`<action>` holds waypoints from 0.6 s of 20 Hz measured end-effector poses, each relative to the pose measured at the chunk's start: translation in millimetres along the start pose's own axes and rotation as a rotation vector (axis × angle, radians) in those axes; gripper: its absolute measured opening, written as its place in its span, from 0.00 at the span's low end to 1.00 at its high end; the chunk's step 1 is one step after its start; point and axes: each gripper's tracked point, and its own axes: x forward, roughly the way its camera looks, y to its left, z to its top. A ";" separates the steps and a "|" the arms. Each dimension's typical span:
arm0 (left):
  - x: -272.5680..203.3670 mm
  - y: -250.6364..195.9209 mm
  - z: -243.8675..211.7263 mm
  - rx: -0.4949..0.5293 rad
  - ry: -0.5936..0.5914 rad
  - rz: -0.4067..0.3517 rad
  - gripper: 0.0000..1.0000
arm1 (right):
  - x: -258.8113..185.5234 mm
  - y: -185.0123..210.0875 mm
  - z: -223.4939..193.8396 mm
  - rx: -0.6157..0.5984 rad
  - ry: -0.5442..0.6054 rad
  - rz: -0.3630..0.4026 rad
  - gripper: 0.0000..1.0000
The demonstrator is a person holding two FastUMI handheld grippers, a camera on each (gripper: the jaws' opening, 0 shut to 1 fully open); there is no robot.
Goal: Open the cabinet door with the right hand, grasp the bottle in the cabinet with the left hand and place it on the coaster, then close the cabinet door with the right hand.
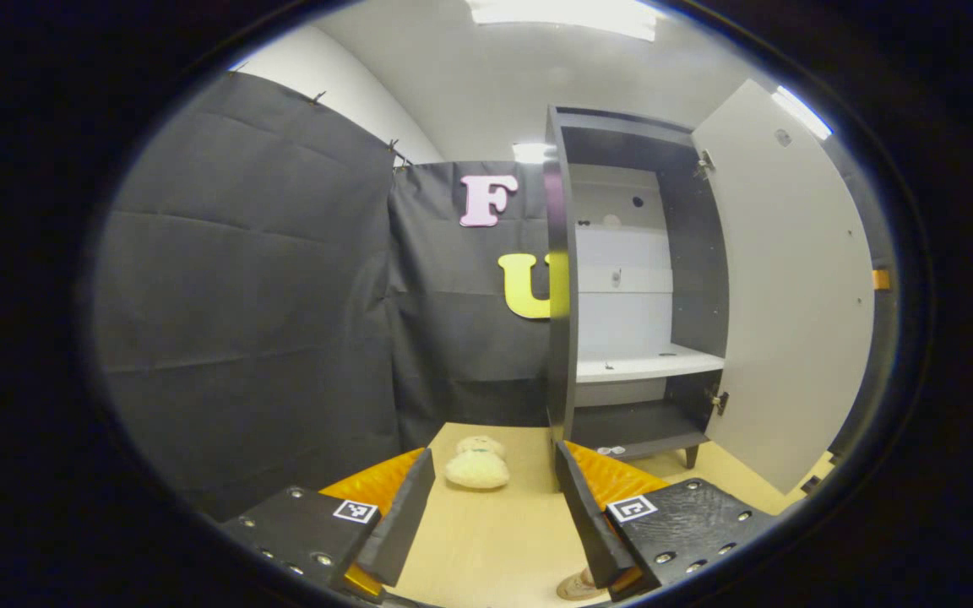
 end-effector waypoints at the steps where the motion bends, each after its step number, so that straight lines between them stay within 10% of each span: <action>1: 4.2 2.9 -0.5 -0.003 0.001 -0.007 0.83 | -2.3 4.2 -0.6 0.003 -0.002 -0.005 0.92; 12: 19.7 43.7 -4.4 -0.023 -0.010 -0.060 0.83 | -27.2 73.3 -1.2 -0.005 -0.025 0.012 0.92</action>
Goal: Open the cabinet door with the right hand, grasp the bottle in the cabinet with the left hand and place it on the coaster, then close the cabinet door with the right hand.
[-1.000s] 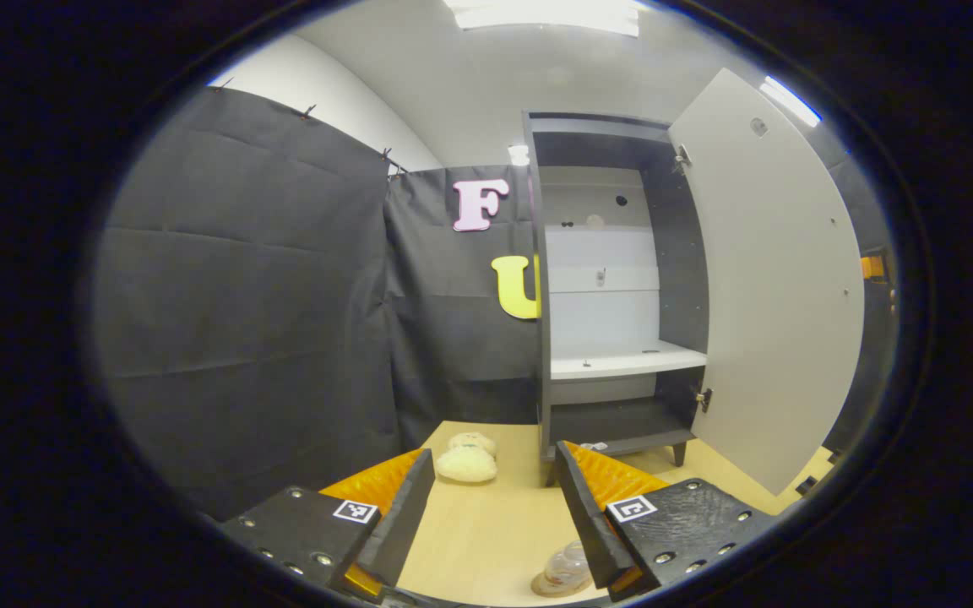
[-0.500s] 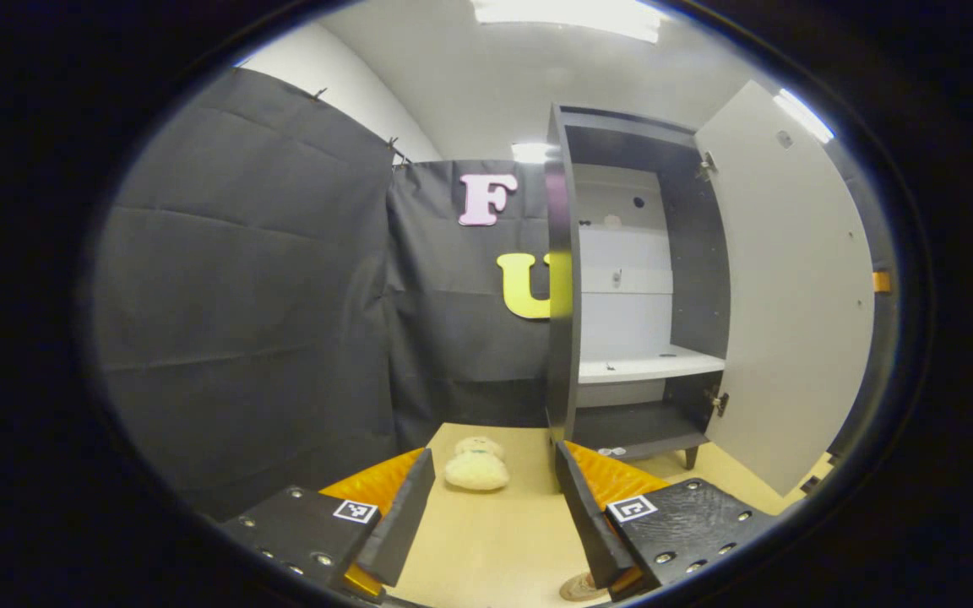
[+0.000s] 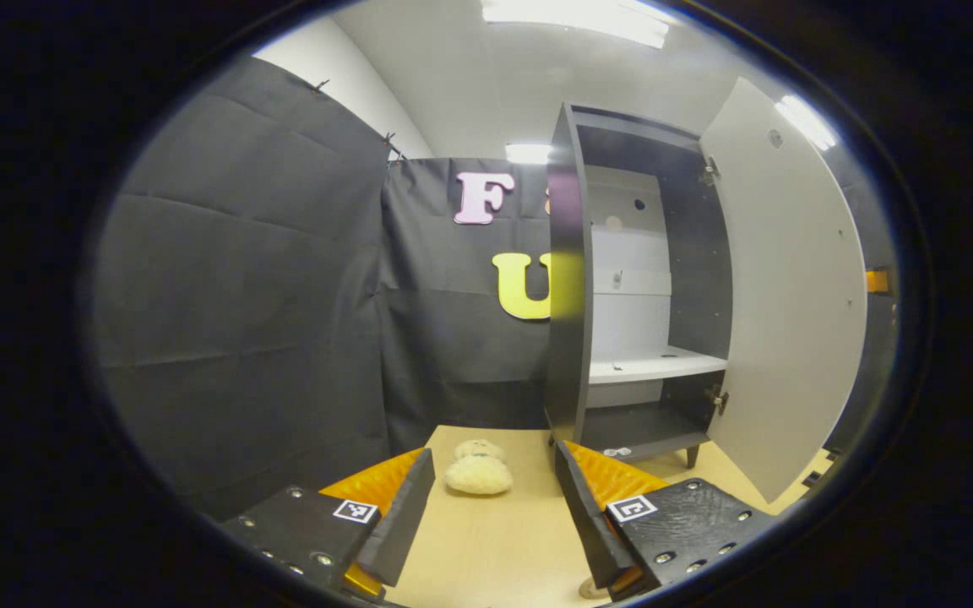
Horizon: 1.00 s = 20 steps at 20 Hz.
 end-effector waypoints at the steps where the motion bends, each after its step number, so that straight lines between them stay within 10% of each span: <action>1: 0.4 4.6 -0.9 -0.004 0.000 -0.001 0.83 | 0.1 5.3 -0.2 -0.002 -0.002 0.005 0.92; 20: -28.0 82.6 -13.3 -0.022 0.019 0.095 0.83 | 17.8 123.0 -7.1 -0.012 -0.033 0.171 0.94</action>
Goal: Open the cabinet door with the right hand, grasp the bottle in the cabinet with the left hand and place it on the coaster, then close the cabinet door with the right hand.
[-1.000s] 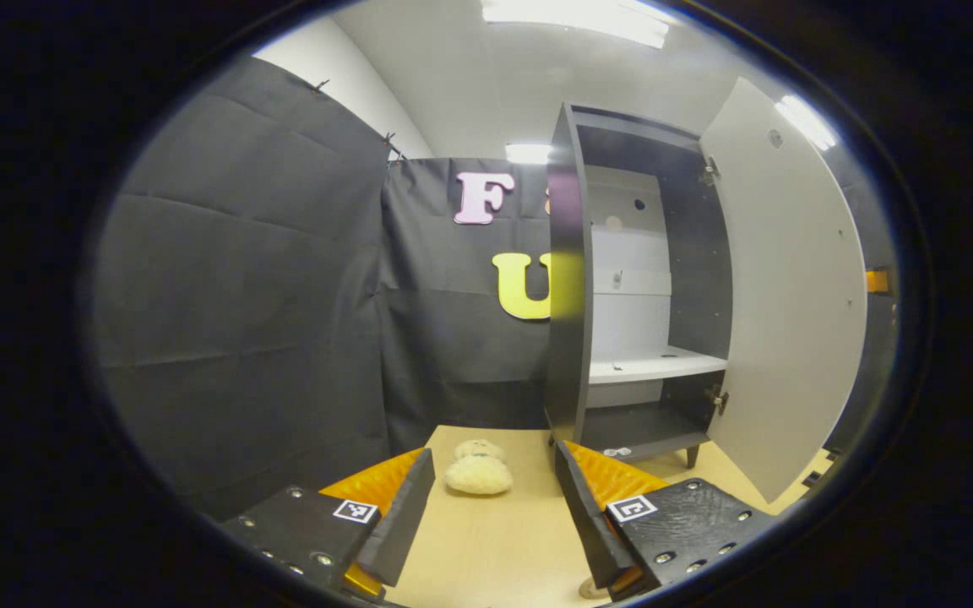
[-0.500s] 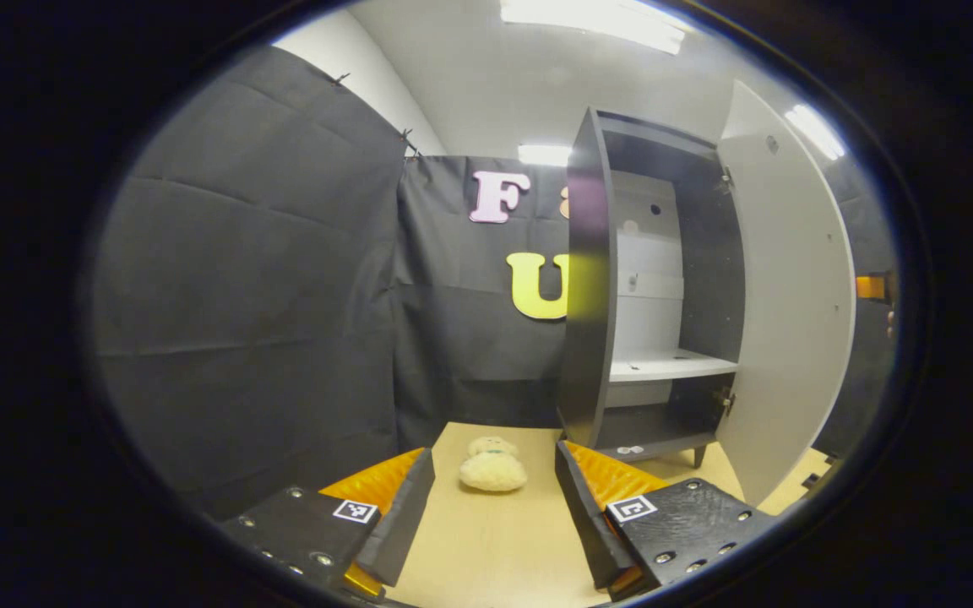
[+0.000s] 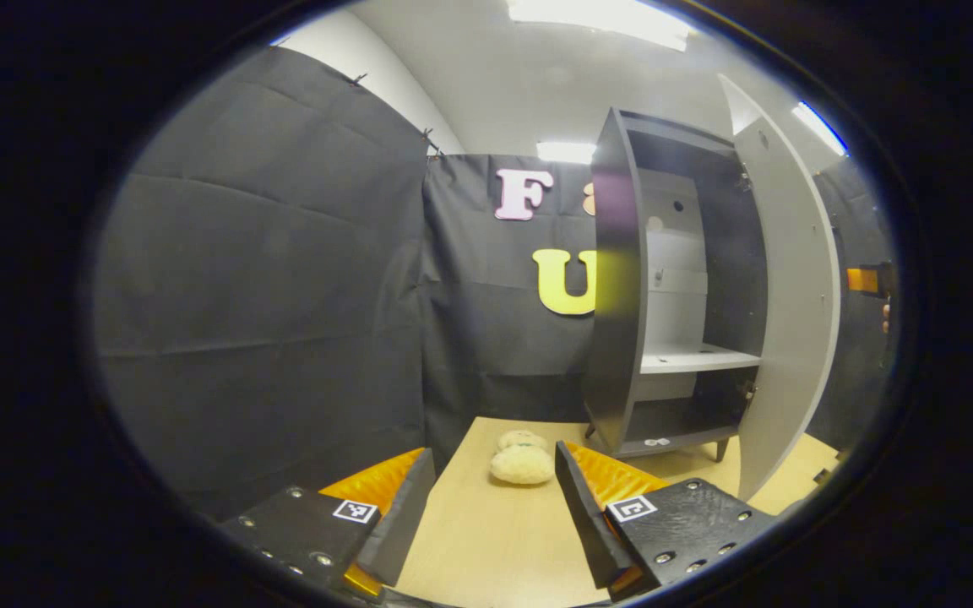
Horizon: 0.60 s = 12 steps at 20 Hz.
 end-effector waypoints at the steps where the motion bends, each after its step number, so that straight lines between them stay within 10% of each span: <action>1: -0.9 1.6 -0.2 0.002 0.002 0.005 0.83 | 2.8 2.8 -1.9 0.005 0.003 0.005 0.94; 12: -14.9 12.2 -2.9 0.034 0.011 0.041 0.83 | 33.1 45.6 -19.3 0.042 0.022 0.096 0.94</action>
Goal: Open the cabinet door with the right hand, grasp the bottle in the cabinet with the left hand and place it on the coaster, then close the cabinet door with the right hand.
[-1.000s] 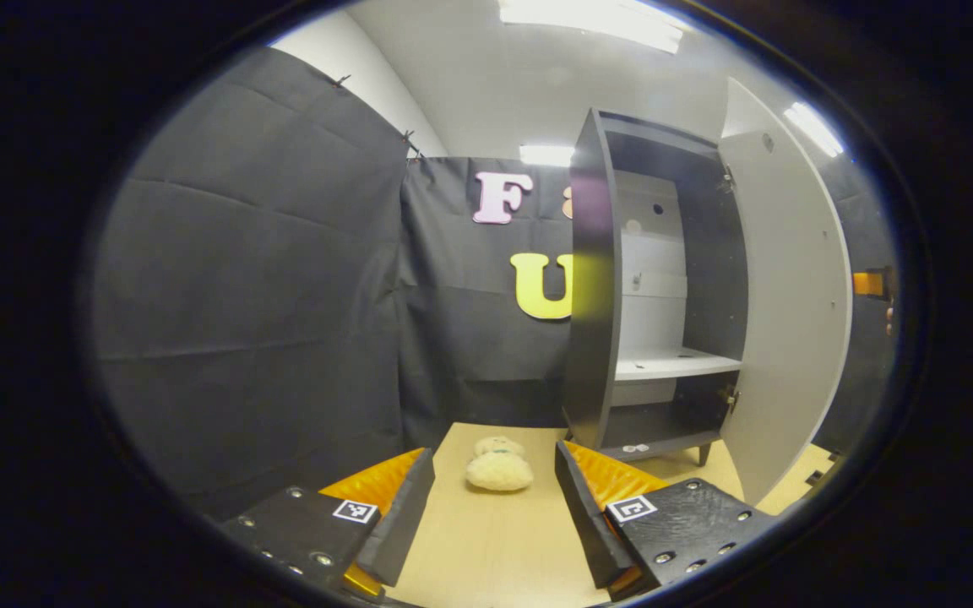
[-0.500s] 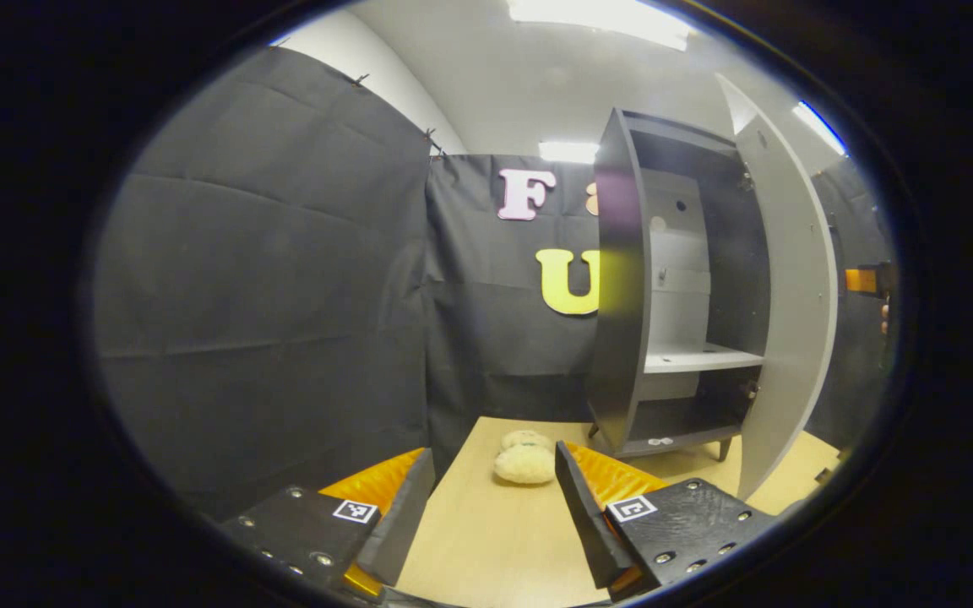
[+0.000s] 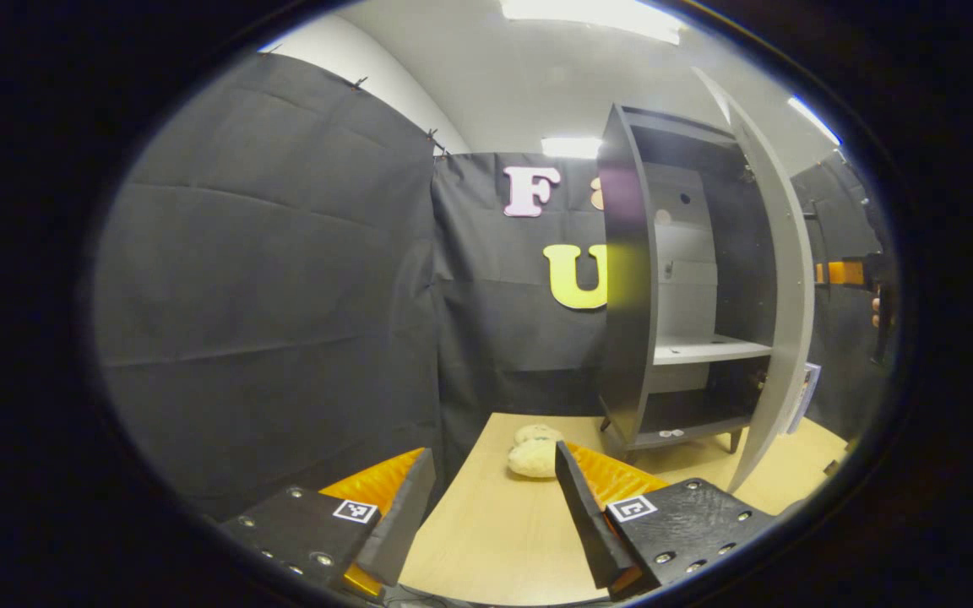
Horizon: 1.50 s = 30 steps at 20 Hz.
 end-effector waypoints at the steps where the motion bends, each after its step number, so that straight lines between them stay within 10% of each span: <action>1: -1.0 1.7 -0.5 0.000 0.001 0.004 0.83 | 3.2 4.4 -2.2 0.001 0.002 0.013 0.94; 14: 10.7 -27.4 7.8 -0.014 -0.009 -0.040 0.83 | -7.9 -2.4 -11.1 -0.024 0.015 0.020 0.94; 30: -12.7 -208.4 55.8 0.034 -0.055 -0.132 0.83 | -57.2 -157.0 -24.5 0.002 0.007 0.010 0.94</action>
